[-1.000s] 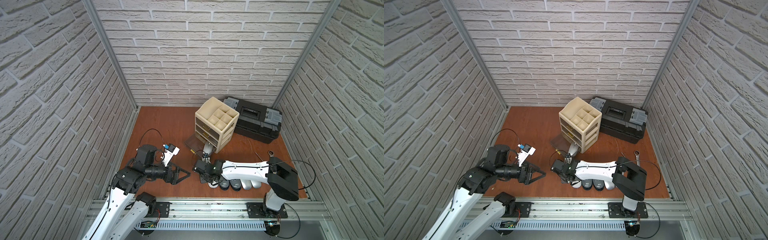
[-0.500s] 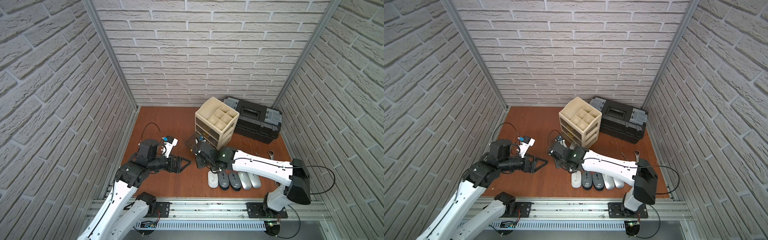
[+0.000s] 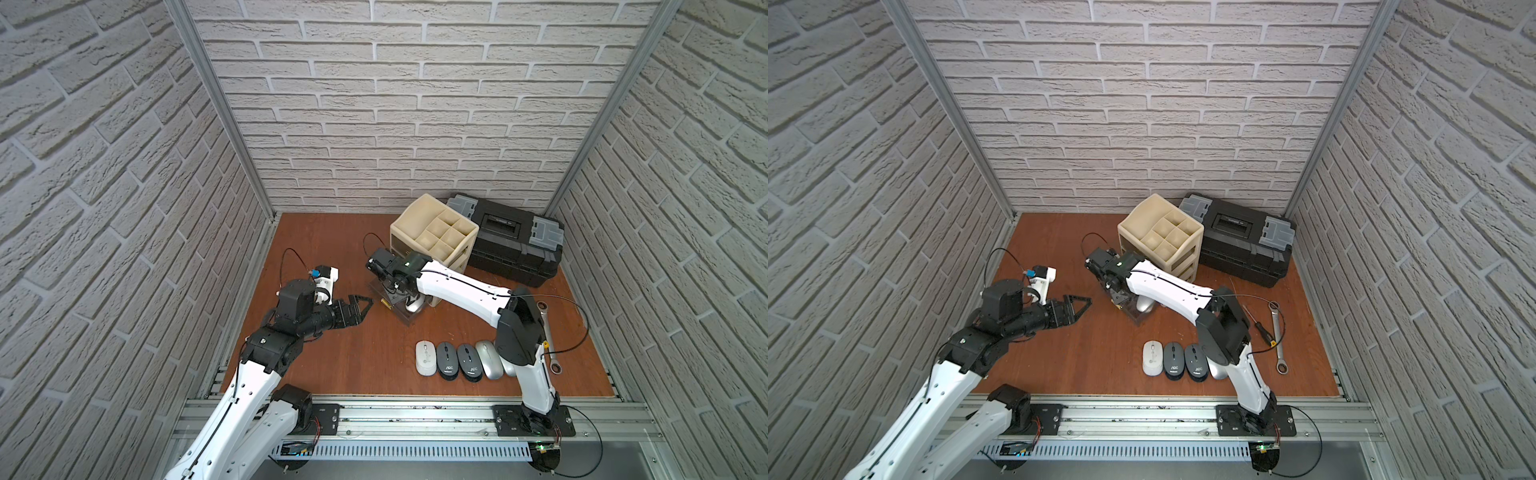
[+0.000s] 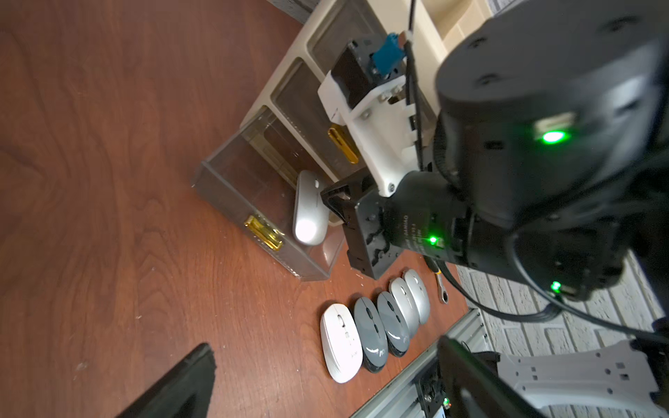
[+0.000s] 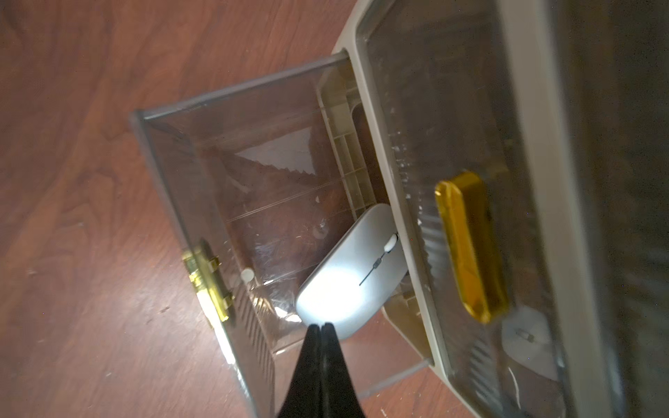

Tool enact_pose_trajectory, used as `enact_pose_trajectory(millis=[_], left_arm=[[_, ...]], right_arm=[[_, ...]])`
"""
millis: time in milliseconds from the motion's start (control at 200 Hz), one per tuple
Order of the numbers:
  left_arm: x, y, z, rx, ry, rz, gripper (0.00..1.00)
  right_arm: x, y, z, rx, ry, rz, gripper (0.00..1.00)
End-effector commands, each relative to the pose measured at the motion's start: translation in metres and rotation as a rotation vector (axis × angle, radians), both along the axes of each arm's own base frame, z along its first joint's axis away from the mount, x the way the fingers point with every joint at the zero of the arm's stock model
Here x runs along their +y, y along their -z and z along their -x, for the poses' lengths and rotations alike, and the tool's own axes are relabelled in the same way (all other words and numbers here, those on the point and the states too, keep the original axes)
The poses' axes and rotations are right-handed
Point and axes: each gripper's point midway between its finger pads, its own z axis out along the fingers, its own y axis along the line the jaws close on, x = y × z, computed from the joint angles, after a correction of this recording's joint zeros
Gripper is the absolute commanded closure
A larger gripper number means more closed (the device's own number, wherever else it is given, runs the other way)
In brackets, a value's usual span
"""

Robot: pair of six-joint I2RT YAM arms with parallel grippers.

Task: Take the mice out of the drawer
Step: Adjust the mouse in the drawer.

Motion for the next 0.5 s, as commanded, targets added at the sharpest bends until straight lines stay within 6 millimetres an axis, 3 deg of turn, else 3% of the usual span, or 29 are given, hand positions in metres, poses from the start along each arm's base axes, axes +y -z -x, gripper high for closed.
enact_pose_trajectory(millis=[0,190,495], left_arm=[[0.011,-0.012,-0.015,-0.071,-0.106,0.042,0.02],[0.024,-0.008,-0.019,-0.06,-0.155,0.043,0.02],[0.026,-0.002,-0.022,-0.04,-0.155,0.053,0.02]], right_arm=[[-0.022,-0.002,-0.004,0.027,-0.048,0.164,0.98],[-0.039,0.017,-0.014,0.056,-0.083,0.309,0.98],[-0.06,0.037,-0.023,0.084,-0.114,0.463,0.98]])
